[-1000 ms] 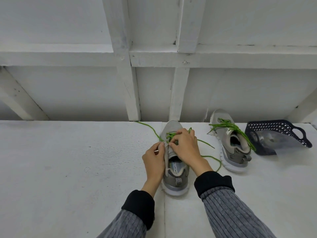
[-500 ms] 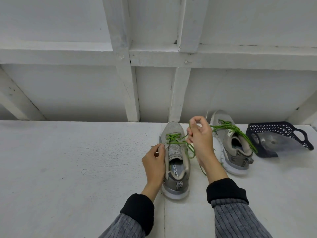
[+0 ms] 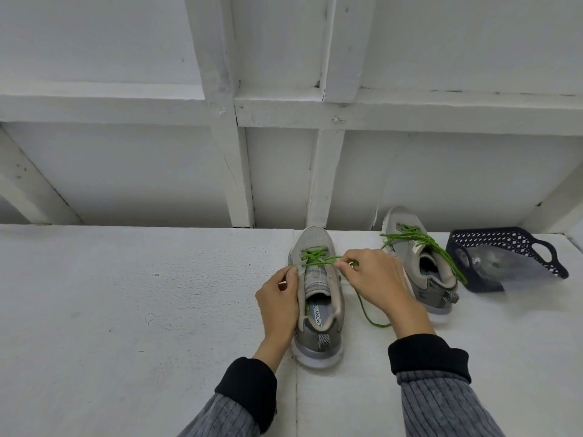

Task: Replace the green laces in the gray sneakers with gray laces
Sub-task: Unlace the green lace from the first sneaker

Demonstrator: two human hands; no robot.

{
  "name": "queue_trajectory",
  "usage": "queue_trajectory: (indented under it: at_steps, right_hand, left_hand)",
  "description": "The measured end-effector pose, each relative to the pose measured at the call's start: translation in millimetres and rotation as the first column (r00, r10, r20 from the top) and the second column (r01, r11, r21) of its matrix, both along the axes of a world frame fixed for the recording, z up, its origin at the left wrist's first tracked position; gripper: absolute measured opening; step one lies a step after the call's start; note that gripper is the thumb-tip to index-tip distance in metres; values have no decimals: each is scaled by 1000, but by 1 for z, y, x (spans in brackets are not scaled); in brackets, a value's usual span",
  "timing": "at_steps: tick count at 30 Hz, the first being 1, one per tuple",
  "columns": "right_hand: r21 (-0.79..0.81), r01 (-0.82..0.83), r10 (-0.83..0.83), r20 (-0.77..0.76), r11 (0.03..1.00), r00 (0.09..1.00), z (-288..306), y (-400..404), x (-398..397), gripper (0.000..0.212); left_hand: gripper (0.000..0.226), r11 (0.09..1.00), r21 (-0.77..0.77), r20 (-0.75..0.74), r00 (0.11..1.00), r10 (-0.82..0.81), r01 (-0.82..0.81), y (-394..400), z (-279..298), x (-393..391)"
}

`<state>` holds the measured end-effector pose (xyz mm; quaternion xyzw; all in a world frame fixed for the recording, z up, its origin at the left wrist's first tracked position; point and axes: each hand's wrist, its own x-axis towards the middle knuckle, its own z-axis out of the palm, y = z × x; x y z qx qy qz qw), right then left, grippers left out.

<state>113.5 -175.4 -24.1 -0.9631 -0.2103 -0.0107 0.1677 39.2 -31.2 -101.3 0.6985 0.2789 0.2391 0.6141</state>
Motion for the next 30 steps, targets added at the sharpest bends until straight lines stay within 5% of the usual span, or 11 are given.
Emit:
queue_trajectory:
  at_steps: [3, 5, 7, 14, 17, 20, 24, 30]
  right_hand:
    - [272, 82, -63, -77, 959, 995, -3, 0, 1, 24]
    - [553, 208, -160, -135, 807, 978, -9, 2, 3, 24]
    - [654, 295, -280, -131, 696, 951, -19, 2, 3, 25]
    - [334, 446, -406, -187, 830, 895, -58, 1, -6, 22]
    - [251, 468, -466, -74, 847, 882, -57, 8, -13, 20]
    - [348, 360, -405, 64, 865, 912, -48, 16, -18, 17]
    - [470, 224, -191, -118, 854, 974, -41, 30, -21, 24]
    - [598, 365, -250, -269, 714, 930, -47, 36, -22, 28]
  left_hand:
    - [18, 1000, 1, 0, 1000, -8, 8, 1, 0, 0]
    - [17, 1000, 3, 2, 1000, -5, 5, 2, -1, -1]
    - [18, 1000, 8, 2, 1000, -3, 3, 2, -1, -1]
    - [19, 1000, 10, 7, 1000, -12, 12, 2, 2, -2]
    - [16, 1000, 11, 6, 1000, -17, 16, 2, 2, -1]
    - [16, 1000, 12, 2, 1000, -16, 16, 2, 1, -1]
    - [16, 999, 33, -7, 1000, -23, 23, 3, 1, -1]
    - [16, 968, 178, -100, 982, -159, 175, 13, 11, 6]
